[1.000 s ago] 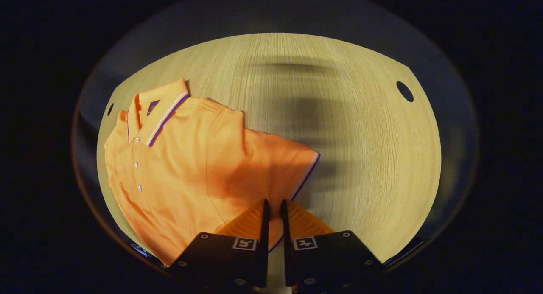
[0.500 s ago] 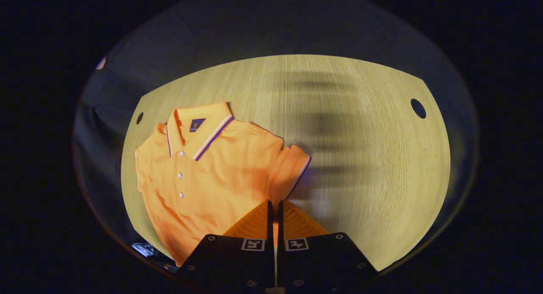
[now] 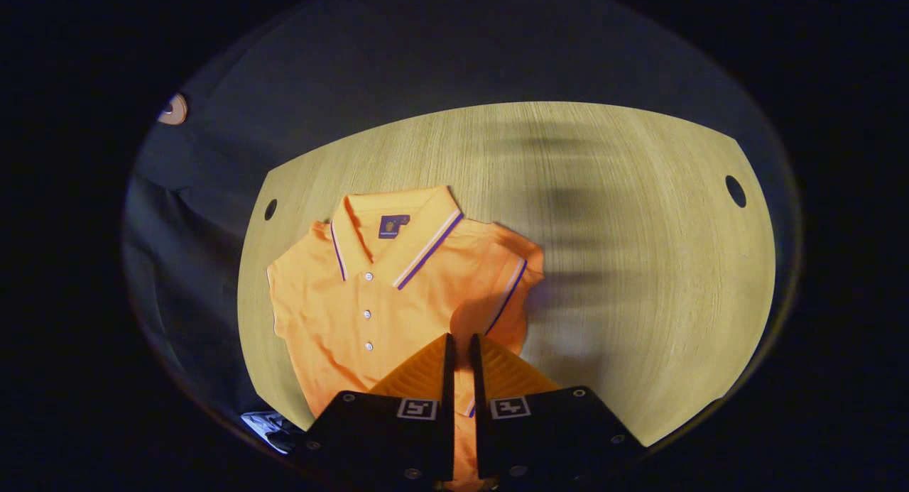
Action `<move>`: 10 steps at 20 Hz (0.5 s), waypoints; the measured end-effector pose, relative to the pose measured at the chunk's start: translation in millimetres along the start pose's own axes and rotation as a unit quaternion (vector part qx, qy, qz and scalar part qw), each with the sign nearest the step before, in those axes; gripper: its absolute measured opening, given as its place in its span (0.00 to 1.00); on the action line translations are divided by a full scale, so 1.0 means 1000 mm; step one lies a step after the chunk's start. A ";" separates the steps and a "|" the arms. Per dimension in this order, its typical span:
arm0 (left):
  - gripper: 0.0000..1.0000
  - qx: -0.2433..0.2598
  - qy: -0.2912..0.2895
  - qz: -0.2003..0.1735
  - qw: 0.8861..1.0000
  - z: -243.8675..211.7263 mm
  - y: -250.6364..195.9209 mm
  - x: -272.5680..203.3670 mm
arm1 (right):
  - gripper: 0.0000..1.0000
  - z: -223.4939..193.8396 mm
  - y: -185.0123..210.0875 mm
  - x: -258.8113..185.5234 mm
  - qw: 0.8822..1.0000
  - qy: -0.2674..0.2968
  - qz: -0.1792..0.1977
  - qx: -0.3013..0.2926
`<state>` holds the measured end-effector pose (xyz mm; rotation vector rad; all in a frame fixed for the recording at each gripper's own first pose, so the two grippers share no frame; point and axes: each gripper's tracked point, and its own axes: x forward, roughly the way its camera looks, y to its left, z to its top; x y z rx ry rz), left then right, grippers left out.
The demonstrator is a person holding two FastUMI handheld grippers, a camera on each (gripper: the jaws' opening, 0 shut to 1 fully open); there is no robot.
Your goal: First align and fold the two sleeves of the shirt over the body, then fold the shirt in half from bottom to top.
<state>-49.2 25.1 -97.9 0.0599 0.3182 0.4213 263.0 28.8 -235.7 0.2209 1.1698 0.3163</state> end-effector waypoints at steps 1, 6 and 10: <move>0.97 0.001 0.002 0.001 1.000 -0.001 0.000 0.000 | 0.14 -0.001 0.005 0.002 1.000 -0.001 0.007 -0.005; 0.97 0.002 0.018 0.010 1.000 -0.008 0.004 0.001 | 0.31 -0.008 0.027 0.006 0.999 0.004 0.043 -0.030; 0.97 -0.014 0.034 0.007 0.999 -0.013 0.008 0.013 | 0.57 -0.008 0.022 0.002 0.998 -0.014 0.048 -0.026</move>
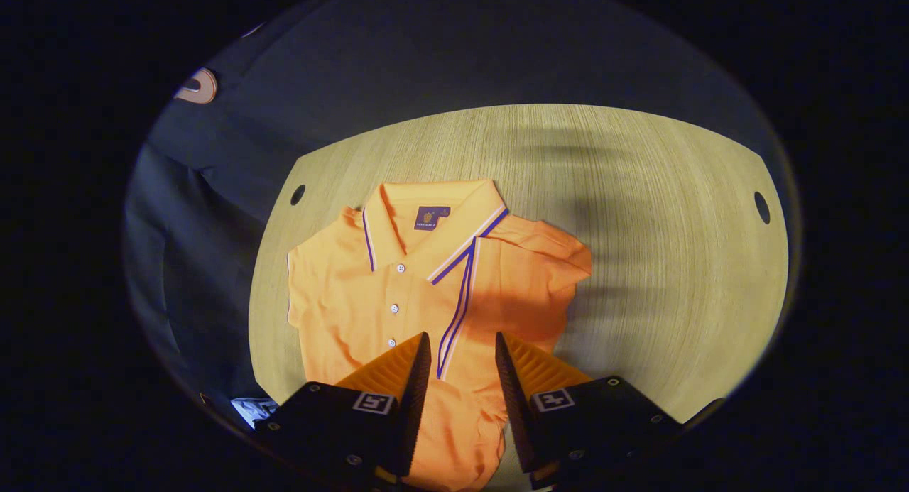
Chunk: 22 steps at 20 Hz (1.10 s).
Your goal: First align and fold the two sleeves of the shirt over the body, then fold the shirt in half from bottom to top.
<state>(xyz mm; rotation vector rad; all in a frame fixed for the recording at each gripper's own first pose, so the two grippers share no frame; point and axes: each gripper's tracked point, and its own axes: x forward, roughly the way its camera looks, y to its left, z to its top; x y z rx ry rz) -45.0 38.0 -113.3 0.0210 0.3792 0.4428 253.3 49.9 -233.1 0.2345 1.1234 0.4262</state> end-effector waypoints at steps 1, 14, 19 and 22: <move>0.97 -0.006 0.004 -0.002 1.000 0.003 0.002 0.005 | 0.53 -0.001 -0.001 -0.004 1.000 -0.005 0.004 0.005; 0.98 -0.130 0.220 -0.135 0.957 -0.038 -0.006 0.143 | 0.92 -0.051 -0.028 -0.082 0.987 -0.112 -0.069 0.093; 0.98 -0.115 0.294 -0.166 0.934 -0.053 -0.015 0.201 | 0.93 -0.086 -0.024 -0.113 0.974 -0.153 -0.106 0.126; 0.98 -0.099 0.356 -0.173 0.913 -0.068 -0.023 0.228 | 0.92 -0.113 -0.019 -0.121 0.967 -0.165 -0.121 0.154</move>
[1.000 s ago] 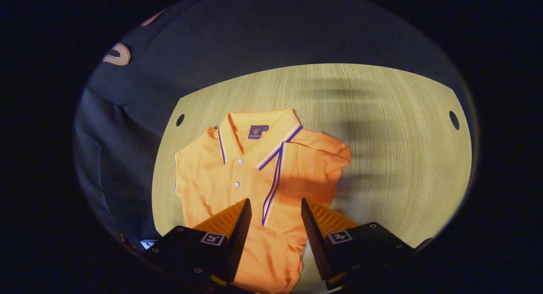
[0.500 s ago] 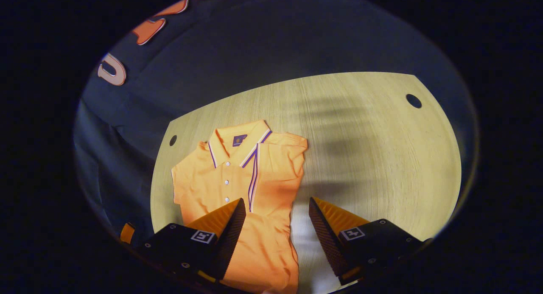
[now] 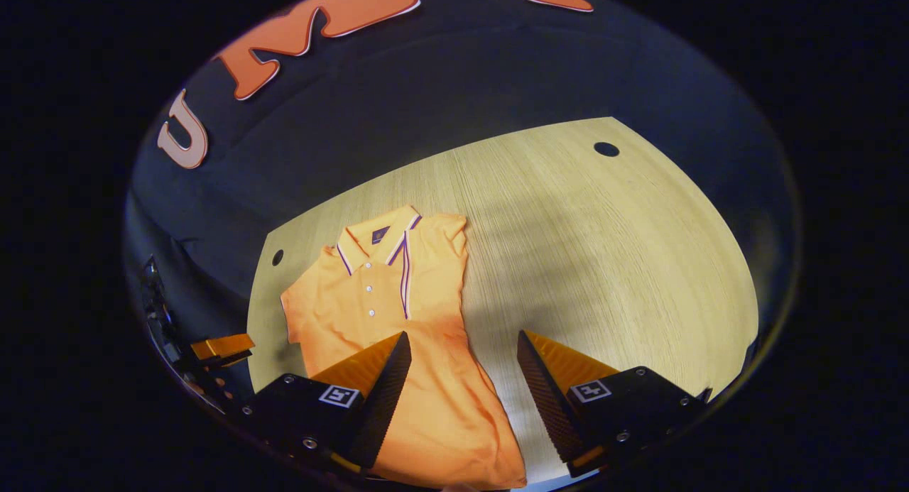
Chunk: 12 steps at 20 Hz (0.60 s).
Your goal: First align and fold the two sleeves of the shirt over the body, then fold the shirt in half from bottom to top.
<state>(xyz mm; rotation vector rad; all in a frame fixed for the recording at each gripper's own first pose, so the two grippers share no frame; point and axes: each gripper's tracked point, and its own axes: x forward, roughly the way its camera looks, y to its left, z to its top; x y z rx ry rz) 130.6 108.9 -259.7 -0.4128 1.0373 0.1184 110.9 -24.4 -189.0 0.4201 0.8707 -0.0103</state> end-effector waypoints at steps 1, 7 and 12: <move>0.99 0.002 0.010 0.000 1.000 0.007 0.002 0.011 | 0.92 -0.010 -0.002 -0.006 1.000 -0.002 -0.006 0.010; 0.98 0.005 0.084 0.029 0.996 0.032 0.020 0.066 | 0.92 -0.075 -0.014 -0.032 0.997 0.008 -0.049 0.056; 0.95 0.021 0.113 0.072 0.991 0.041 0.033 0.105 | 0.93 -0.114 -0.023 -0.051 0.996 0.019 -0.063 0.068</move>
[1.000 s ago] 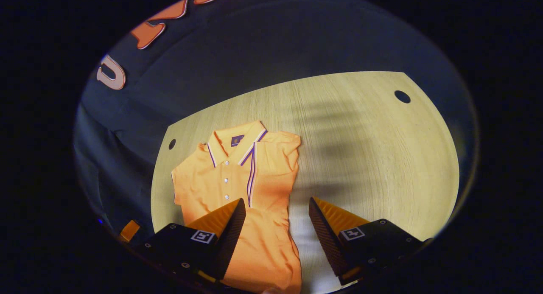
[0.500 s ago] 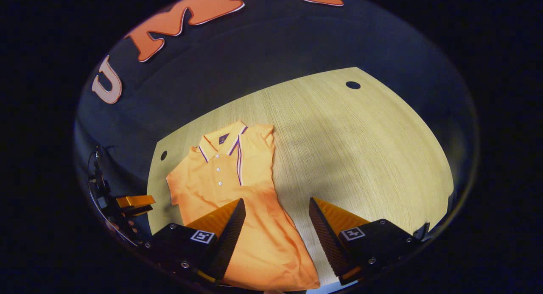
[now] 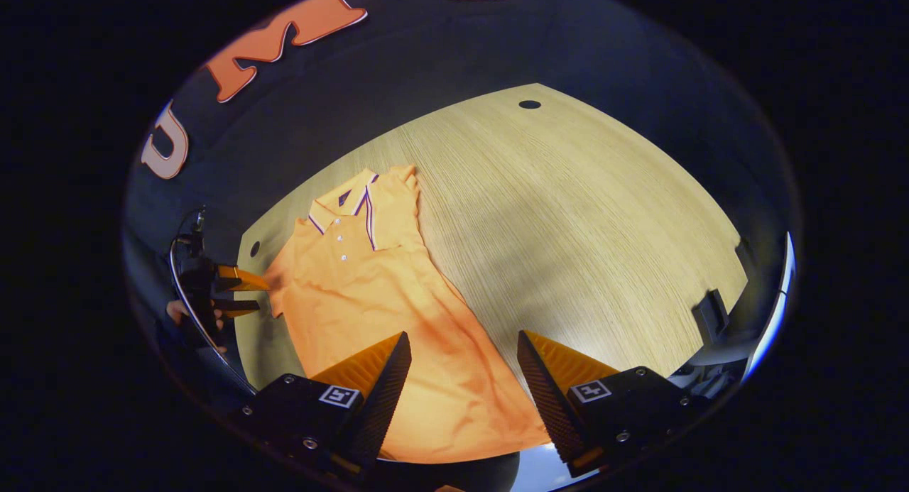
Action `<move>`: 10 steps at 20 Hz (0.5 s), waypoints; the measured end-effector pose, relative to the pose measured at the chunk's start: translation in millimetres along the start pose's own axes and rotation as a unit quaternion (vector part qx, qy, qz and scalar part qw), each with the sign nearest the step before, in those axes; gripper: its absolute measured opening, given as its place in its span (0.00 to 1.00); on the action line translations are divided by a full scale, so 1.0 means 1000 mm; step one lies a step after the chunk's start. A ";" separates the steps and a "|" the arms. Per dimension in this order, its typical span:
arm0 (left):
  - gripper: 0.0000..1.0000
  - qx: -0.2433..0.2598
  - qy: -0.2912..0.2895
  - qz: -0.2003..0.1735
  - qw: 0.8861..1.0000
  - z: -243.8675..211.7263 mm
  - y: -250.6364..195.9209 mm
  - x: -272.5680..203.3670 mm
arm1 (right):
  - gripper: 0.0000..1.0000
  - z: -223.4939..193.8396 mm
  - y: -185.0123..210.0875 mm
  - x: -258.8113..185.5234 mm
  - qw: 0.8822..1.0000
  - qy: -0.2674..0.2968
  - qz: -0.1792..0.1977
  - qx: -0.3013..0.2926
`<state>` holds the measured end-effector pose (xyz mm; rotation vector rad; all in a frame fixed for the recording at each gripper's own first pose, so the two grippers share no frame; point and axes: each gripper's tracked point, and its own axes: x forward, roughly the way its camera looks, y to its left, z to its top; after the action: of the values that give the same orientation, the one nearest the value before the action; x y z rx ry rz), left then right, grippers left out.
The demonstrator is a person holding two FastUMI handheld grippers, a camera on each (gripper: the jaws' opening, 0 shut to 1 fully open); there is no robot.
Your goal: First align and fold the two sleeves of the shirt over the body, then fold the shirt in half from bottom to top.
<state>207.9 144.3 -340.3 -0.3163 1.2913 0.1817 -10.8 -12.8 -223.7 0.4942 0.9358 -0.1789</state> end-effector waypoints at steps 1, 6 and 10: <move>0.95 0.004 0.005 0.007 1.000 0.004 0.001 0.007 | 0.93 -0.005 -0.002 -0.004 1.000 0.000 -0.003 -0.001; 0.80 0.020 0.033 0.053 0.998 0.002 0.012 0.023 | 0.93 -0.028 -0.006 -0.011 1.000 0.003 0.002 0.011; 0.67 0.061 0.034 0.065 0.995 0.006 0.008 0.023 | 0.92 -0.038 -0.014 -0.010 1.000 0.004 -0.002 0.027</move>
<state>216.5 153.2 -362.0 -0.1342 1.3857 0.2025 -49.4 -7.4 -238.9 0.5428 0.9424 -0.2067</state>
